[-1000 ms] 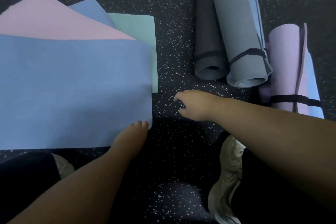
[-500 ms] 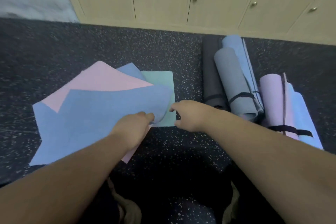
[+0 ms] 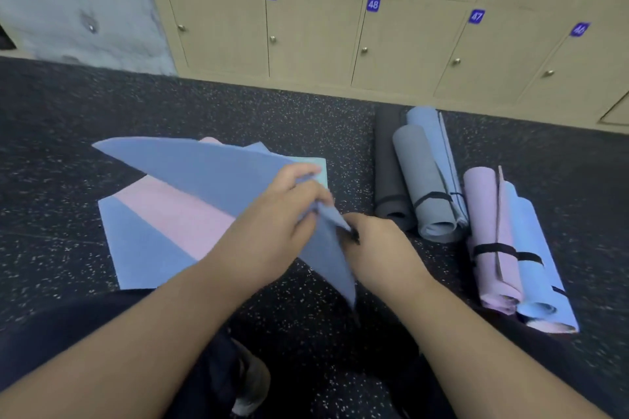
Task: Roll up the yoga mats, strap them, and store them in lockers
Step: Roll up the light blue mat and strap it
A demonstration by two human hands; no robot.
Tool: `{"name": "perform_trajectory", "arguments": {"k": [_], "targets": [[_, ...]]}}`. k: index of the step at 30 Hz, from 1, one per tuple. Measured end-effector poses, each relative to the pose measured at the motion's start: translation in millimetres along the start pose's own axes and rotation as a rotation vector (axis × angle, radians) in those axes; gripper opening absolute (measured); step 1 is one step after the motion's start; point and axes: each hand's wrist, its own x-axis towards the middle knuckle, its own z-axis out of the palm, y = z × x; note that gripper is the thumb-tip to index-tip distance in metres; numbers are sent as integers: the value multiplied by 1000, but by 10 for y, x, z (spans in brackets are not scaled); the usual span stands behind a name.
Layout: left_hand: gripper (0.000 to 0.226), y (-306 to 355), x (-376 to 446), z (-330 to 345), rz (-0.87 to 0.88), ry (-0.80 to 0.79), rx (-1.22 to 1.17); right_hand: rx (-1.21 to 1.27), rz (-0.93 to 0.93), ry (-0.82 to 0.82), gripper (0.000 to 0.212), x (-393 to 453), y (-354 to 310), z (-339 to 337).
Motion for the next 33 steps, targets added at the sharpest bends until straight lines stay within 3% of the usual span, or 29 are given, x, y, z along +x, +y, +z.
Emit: {"name": "perform_trajectory", "arguments": {"k": [3,5,6,11,15,22,25,28,29,33], "targets": [[70,72,39,168,-27,-59,-79,207,113,89,17,-95,30,-16],[85,68,98,293,-76,-144,-66,313,162,136,15,-84,57,-6],[89,55,126,346,-112,-200,-12,358,175,163,25,-61,77,3],[95,-122,173,648,-136,-469,216,533,124,289,59,104,180,13],[98,-390,171,827,-100,-444,279,653,134,293,66,281,357,113],[101,-802,93,1109,-138,-556,399,746,173,282,64,440,764,317],[102,-1007,105,1353,-60,-581,510,770,306,303,61,398,1036,630],[98,-1197,65,1655,-64,-653,557,870,580,303,45,273,1338,991],[97,-1246,37,1755,-87,-697,548,835,656,294,48,229,1438,1088],[100,-1413,-84,2116,-123,-763,468,473,777,253,95,146,1788,1313]]}}
